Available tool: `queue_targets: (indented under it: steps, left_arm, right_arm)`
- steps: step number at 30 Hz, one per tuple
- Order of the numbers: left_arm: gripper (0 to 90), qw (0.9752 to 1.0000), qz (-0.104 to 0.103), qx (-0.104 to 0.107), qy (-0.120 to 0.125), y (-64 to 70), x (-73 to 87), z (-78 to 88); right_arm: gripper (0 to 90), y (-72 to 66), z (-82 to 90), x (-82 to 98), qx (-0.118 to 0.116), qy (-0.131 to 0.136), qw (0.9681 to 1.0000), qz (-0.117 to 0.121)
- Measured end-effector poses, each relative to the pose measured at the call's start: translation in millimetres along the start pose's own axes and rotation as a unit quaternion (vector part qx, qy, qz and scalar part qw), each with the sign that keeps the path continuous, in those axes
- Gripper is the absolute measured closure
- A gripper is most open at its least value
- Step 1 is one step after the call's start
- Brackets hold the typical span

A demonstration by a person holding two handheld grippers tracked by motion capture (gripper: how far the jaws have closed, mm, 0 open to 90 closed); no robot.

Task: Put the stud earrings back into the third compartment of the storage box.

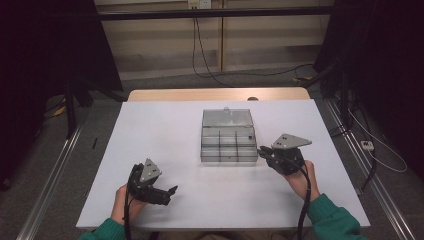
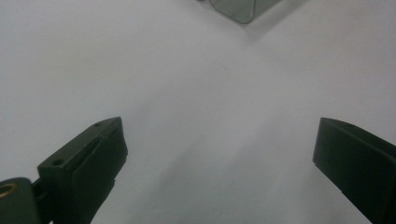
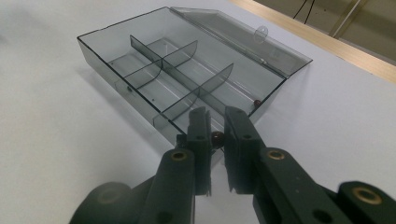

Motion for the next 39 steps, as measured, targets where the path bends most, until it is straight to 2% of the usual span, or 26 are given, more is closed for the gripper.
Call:
queue_targets:
  steps: [39]
  left_arm:
    - [2.5, 1.0, -0.002, 0.005, -0.002, 0.4, 0.2, -0.3]
  right_arm:
    - [81.5, 16.3, -37.4, -22.4, 0.006, -0.012, 0.9998, -0.015]
Point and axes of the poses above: each handheld gripper's, and its own axes: z roughly backward along the jaws, x roughly out of its underside, y roughly to its right, the point moved 5 cm from there along -z, roughly forward along the jaws, and after that the axes turned 8 degrees about -y, right-handed, at the moved point
